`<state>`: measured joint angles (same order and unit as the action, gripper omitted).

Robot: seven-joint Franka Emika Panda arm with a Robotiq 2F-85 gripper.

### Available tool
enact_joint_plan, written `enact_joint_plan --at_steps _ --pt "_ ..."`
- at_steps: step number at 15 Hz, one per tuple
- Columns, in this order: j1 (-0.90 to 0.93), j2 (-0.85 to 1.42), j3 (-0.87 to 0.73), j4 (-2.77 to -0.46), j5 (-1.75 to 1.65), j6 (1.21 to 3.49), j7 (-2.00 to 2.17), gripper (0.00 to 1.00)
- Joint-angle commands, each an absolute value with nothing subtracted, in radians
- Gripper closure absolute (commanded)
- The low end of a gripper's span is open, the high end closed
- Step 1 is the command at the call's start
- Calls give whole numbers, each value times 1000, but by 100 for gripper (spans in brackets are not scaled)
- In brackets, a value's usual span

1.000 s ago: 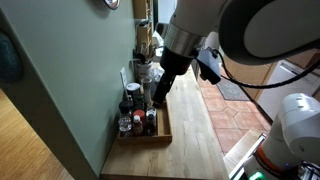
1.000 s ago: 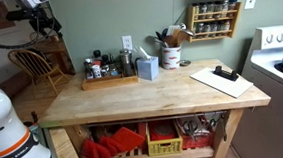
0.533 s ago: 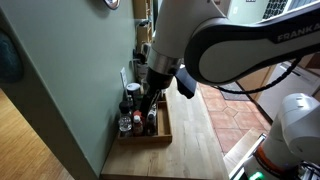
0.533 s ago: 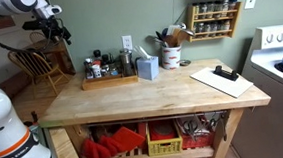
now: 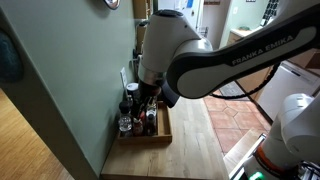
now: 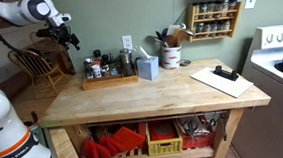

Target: Move the brown bottle from the spice tray to the counter

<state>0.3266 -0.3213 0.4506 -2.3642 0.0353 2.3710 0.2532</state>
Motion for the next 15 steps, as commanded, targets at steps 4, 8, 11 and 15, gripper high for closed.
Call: enact_joint_plan --at_steps 4,8,11,15 --pt "280 -172 503 -2296 -154 2409 481 0" --pt "286 -114 507 -2274 -274 2415 600 0" --pt "295 -67 498 -2255 -359 2416 680 0" --pt "316 -13 477 -2232 -443 2410 749 0"
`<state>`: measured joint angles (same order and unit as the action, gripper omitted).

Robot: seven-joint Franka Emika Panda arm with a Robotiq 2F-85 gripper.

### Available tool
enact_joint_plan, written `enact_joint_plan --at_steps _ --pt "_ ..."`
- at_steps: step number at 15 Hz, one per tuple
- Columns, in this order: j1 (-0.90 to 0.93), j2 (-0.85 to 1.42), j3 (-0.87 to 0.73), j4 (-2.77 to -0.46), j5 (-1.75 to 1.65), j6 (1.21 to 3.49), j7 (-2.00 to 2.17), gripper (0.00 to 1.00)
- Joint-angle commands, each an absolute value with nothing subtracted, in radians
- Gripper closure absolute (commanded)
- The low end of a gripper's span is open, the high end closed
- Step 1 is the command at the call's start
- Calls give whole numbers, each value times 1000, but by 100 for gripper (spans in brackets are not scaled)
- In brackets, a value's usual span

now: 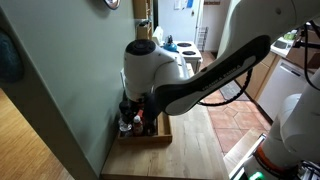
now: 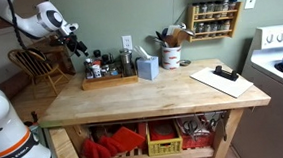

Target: Move the brown bottle from the spice tray to the counter

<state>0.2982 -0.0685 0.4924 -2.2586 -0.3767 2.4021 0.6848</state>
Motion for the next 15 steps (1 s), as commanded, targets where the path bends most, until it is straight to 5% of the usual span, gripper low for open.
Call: enact_joint_plan --at_steps 1,5,7,15 --pt "321 0 472 -2226 -454 2410 756 1" --pt "337 41 446 -2204 -481 2408 766 22" --pt "346 55 430 -2194 -478 2410 752 43" --pt "363 70 395 -2176 -368 2392 654 63"
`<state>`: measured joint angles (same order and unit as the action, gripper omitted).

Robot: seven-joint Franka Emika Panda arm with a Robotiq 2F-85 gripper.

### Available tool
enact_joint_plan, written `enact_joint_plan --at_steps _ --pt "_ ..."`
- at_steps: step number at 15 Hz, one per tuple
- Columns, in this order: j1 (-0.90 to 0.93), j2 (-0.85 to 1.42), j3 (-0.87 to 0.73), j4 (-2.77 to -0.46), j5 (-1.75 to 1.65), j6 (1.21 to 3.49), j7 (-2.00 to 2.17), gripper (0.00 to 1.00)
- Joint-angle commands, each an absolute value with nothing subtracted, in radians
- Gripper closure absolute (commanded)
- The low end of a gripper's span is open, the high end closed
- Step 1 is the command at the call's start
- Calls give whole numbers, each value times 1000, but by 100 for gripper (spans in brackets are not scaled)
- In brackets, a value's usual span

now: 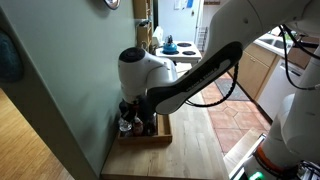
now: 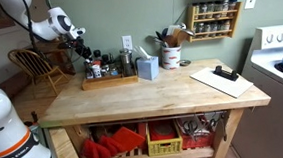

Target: Move the brown bottle from the spice tray to the counter

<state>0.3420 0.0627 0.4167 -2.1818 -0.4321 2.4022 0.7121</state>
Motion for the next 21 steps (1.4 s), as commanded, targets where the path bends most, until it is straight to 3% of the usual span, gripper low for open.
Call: enact_joint_plan --at_steps 1,4,6,7,9,21 --pt "363 68 393 -2177 -350 2390 640 60" --pt "362 61 387 -2178 -289 2370 589 51" --pt "362 57 383 -2177 -264 2356 562 58" --pt "362 57 382 -2176 -255 2353 549 74" --pt "362 50 379 -2171 -238 2346 529 91" --pt "316 -190 336 -2063 14 2084 425 92"
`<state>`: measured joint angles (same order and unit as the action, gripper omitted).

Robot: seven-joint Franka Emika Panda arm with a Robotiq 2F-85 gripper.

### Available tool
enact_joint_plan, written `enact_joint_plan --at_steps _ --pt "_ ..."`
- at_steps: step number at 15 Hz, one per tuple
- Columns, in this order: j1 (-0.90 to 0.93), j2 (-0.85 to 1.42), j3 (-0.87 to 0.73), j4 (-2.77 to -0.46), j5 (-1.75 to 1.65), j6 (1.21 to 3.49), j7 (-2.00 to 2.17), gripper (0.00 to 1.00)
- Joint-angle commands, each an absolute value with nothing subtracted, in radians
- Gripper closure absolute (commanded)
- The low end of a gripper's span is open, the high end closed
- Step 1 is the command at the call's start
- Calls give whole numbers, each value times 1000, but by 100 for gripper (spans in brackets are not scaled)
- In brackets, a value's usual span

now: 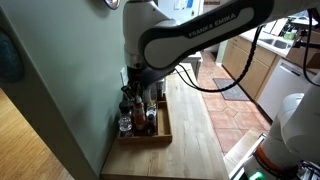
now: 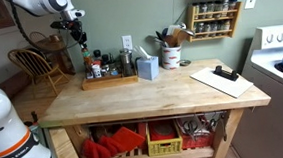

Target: Move the brown bottle from the spice tray to the counter

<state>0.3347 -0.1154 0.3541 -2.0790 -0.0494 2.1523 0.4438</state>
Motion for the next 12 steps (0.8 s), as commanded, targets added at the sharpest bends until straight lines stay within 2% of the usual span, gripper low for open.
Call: enact_joint_plan --at_steps 1,12 --pt "304 -212 329 -2053 11 2074 444 92" --pt "132 -343 285 -2089 -127 1893 623 92"
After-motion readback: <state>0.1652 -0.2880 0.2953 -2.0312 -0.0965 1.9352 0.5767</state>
